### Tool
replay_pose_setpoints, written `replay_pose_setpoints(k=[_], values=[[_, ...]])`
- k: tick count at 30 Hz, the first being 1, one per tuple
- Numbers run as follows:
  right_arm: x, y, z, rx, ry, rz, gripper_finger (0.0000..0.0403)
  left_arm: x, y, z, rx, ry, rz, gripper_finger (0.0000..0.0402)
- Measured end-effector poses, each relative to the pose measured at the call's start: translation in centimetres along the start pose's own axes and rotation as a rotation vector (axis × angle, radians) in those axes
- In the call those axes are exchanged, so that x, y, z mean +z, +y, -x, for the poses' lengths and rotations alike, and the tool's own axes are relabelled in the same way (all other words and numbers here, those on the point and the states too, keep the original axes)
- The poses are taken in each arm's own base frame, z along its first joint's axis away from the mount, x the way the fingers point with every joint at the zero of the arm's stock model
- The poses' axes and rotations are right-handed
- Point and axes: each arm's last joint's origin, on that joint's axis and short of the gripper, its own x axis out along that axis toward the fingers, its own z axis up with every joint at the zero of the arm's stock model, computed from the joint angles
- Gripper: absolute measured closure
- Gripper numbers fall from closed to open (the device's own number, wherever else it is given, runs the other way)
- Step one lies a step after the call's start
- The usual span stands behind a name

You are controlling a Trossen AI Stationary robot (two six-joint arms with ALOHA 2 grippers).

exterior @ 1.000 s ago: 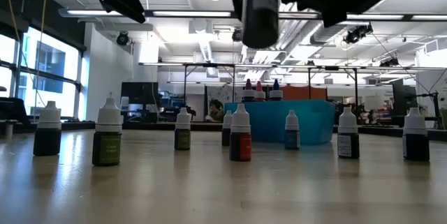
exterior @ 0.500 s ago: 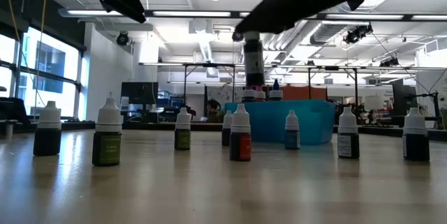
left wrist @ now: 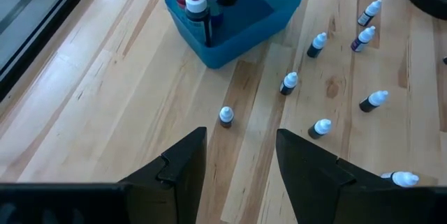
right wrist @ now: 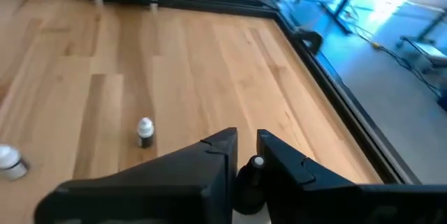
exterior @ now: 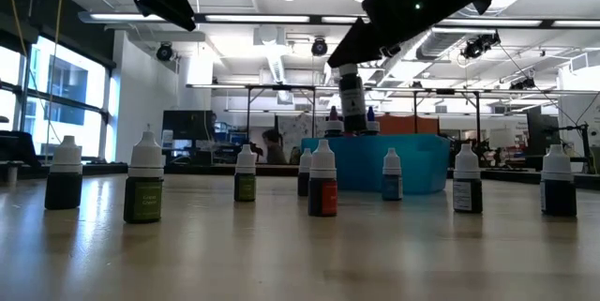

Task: Pick & Place food coloring
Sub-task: Put the large black food coloring bottle into the blue container

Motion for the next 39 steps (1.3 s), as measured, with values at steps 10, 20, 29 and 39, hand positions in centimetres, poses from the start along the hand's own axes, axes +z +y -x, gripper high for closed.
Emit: replay_pose_setpoints(k=[10,20,29,39], values=[[-2.4,1.1,-3.2,-0.02,0.06,0.026,0.0369,0.0,0.0,0.0,-0.001,-0.002,0.001,0.0232],[-3.4,1.0,-4.3,-0.146,0.092,0.038,0.0335,0.0,0.0,0.0,-0.004,0.0,0.001,0.0232],[-2.4,0.9,-3.4,-0.121,0.062,0.094,0.0356,0.0,0.0,0.0,-0.005,-0.004,0.002,0.0232],[-2.2,0.8,1.1,0.016,0.251,0.08,0.0315,0.2,-0.1,0.0,-0.01,-0.016,0.007,0.0232]])
